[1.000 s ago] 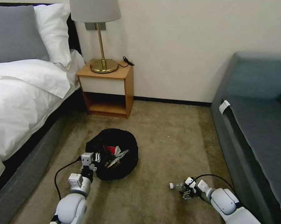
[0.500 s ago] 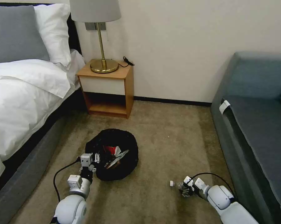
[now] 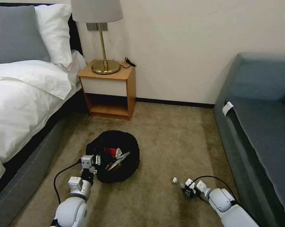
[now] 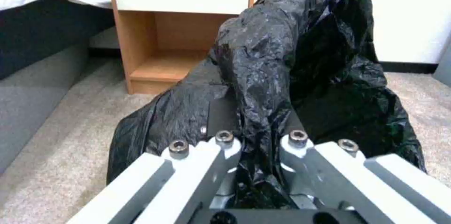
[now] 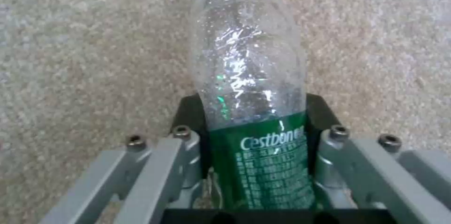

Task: Pick up the trash bin, then pick up the garbage on the floor and place it into the trash bin.

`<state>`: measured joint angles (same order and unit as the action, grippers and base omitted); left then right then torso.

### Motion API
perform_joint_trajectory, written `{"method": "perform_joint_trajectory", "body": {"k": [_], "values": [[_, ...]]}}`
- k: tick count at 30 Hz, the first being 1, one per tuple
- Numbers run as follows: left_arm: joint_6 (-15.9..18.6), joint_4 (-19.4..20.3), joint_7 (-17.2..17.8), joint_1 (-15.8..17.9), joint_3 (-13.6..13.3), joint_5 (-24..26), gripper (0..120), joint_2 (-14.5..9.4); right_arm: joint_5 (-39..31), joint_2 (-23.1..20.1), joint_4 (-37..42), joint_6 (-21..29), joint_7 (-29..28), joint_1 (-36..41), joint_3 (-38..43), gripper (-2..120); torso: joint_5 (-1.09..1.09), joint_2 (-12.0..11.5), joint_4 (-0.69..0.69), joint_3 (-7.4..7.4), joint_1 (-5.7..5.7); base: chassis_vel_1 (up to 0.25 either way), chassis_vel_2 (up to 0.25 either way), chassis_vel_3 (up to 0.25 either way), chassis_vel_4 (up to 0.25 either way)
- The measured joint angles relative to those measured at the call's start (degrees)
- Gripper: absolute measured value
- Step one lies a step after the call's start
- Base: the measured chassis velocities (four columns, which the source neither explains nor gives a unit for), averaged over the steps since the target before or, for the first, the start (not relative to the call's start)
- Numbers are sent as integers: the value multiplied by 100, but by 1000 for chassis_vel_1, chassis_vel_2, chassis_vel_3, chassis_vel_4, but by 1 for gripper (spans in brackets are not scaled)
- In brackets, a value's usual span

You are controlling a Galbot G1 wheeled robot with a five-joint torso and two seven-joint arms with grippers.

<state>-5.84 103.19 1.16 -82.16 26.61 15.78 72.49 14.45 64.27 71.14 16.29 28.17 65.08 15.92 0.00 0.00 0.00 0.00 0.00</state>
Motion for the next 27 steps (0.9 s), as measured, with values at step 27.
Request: {"method": "perform_joint_trajectory", "body": {"k": [27], "values": [[1,117,-2,-51,-82,-65,4,1,-2122,647,992,310,-747,-677,962,22,-1,-1,1,0,0,0,0,0,0]]}}
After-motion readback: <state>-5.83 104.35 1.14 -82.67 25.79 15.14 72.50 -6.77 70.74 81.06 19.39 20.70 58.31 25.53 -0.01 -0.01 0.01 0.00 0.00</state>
